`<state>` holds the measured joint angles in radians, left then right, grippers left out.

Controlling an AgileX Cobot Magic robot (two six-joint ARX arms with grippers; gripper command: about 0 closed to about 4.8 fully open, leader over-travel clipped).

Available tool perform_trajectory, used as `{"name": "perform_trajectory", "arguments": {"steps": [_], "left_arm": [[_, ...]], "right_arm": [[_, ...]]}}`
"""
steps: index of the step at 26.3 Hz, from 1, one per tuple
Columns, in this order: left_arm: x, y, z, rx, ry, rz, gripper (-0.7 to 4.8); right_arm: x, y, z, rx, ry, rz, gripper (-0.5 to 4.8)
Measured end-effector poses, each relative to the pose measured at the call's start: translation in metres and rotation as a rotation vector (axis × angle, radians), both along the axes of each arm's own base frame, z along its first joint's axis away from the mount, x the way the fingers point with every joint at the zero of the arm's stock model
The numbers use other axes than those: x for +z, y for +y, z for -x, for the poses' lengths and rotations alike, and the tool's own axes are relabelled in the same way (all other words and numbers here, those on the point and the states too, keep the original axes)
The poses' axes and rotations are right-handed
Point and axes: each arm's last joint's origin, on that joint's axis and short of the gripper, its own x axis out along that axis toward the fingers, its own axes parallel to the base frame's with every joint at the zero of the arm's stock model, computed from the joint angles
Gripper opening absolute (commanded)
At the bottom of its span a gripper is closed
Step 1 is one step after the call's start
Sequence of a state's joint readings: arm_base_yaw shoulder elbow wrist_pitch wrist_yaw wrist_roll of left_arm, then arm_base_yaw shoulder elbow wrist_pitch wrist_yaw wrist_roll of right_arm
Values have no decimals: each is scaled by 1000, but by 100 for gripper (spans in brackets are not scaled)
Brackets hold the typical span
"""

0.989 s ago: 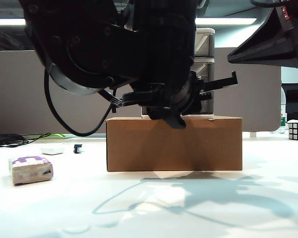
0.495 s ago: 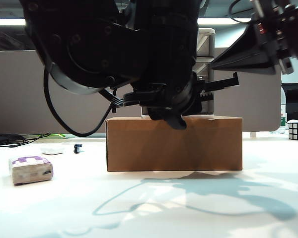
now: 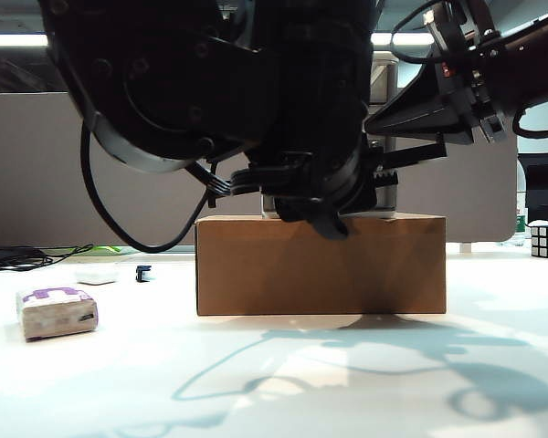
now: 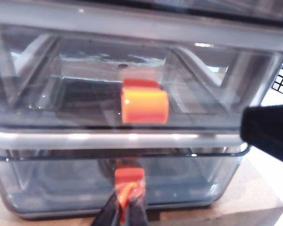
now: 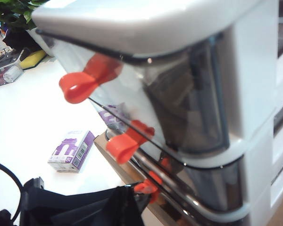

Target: Open the third layer of the drawer on the table, pick up a pack of napkins on the table and put it in, and finally close the drawer.

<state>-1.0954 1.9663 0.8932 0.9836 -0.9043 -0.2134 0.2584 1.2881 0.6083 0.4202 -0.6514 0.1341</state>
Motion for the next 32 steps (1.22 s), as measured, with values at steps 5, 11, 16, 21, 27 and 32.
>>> {"name": "perform_trajectory", "arguments": {"steps": [5, 11, 16, 21, 27, 32], "left_arm": [[-1, 0, 0, 1, 4, -8, -6], [-1, 0, 0, 11, 4, -11, -6], [-2, 1, 0, 20, 8, -20, -6], [-2, 1, 1, 25, 9, -24, -6], [-3, -1, 5, 17, 11, -28, -6], [-6, -3, 15, 1, 12, -33, -6]], "right_arm": [[1, 0, 0, 8, -9, -4, -4], [5, 0, -1, 19, -52, -18, -4], [5, 0, 0, 37, -35, -35, -4], [7, 0, 0, 54, -36, -48, -4], [7, -5, -1, 47, -34, -54, -4], [10, -6, -7, 43, -36, -55, -4]]}}
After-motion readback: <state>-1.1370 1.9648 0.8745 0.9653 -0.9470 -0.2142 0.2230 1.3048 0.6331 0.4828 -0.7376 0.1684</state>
